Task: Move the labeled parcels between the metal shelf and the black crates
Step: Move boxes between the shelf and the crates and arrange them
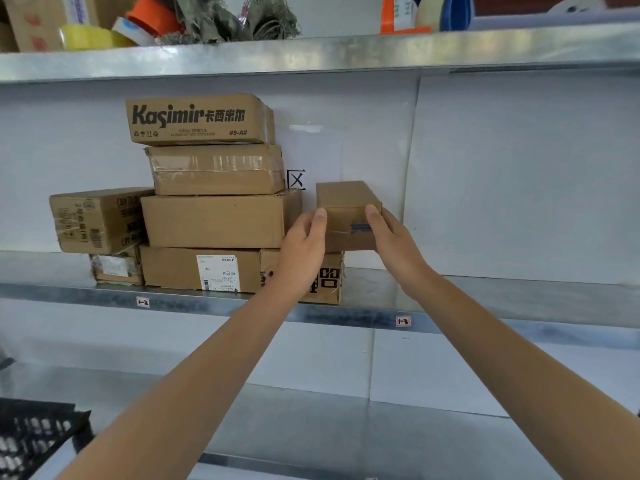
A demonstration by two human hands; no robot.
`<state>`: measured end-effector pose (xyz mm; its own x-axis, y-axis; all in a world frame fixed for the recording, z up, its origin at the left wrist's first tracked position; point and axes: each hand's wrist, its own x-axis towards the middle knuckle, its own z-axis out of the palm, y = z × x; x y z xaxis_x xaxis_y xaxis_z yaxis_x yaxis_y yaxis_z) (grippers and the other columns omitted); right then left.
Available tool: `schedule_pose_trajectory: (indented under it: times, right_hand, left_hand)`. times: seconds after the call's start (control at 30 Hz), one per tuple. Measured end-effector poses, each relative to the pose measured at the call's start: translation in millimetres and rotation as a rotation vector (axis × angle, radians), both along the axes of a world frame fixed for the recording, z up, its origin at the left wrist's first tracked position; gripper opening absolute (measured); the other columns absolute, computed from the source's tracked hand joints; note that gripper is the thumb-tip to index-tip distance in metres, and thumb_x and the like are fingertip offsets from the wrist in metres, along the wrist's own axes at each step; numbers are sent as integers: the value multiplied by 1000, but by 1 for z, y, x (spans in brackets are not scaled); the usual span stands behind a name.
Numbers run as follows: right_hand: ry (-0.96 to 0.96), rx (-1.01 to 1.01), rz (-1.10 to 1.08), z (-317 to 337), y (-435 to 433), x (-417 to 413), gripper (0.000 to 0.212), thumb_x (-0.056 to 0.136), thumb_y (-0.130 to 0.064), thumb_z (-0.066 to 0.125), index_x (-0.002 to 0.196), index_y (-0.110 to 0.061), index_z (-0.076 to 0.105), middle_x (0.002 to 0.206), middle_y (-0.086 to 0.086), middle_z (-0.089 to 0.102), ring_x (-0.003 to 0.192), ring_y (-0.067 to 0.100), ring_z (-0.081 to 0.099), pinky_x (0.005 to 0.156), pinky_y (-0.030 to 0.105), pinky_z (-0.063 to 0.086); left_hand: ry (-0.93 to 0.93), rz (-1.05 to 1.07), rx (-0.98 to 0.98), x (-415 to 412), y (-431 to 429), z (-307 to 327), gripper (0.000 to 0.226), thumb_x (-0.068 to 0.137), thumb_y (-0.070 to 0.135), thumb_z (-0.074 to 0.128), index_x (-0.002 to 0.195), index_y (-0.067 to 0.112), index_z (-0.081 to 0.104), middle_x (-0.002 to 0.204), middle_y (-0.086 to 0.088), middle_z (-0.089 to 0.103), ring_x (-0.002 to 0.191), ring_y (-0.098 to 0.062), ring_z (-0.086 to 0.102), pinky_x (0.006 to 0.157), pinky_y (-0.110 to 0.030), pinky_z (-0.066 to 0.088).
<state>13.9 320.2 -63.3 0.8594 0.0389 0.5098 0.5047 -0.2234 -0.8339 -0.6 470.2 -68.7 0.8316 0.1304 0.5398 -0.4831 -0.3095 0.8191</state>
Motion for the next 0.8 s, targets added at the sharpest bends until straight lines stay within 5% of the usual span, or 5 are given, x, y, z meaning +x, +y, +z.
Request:
schedule_pose_trajectory:
  times: [0.1, 0.27, 0.47, 0.67, 0.8]
  right_hand:
    - [-31, 108, 16, -1, -11, -15, 27, 106, -48, 32, 125, -37, 50, 122, -9, 61, 116, 7, 58, 97, 25, 46]
    - [-26, 399, 56, -4, -23, -48, 21, 108, -29, 38, 107, -27, 59, 113, -7, 66, 103, 9, 66, 67, 18, 55]
    - [113, 504, 101, -52, -42, -71, 18, 105, -34, 48, 106, -22, 62, 104, -1, 69, 91, 11, 66, 83, 31, 58]
    - [307, 565, 295, -78, -52, -76, 42, 109, -32, 35, 134, -10, 60, 126, 4, 70, 117, 18, 66, 88, 25, 56]
    - [352, 550, 407, -81, -58, -77, 48, 106, -39, 42, 135, -5, 59, 134, 11, 65, 127, 26, 60, 102, 38, 53]
  left_hand:
    - [-8, -34, -133, -13, -2, 7, 35, 103, 48, 35, 119, 27, 58, 107, 11, 62, 102, -1, 55, 82, -25, 41]
    - [-56, -74, -310, -42, -12, 2, 26, 94, 53, 54, 89, 28, 59, 99, 5, 65, 98, -13, 63, 97, -41, 51]
    - [-123, -130, -383, -85, -26, -44, 17, 90, 35, 70, 76, 28, 63, 74, 19, 64, 70, 7, 57, 66, -5, 44]
    - [-25, -180, -427, -87, -28, -62, 11, 85, 28, 76, 80, 23, 68, 87, 11, 72, 89, -2, 67, 77, -12, 49]
    - [-91, -217, -437, -85, -29, -63, 9, 87, 24, 75, 92, 24, 68, 94, 9, 72, 94, -3, 67, 79, -14, 50]
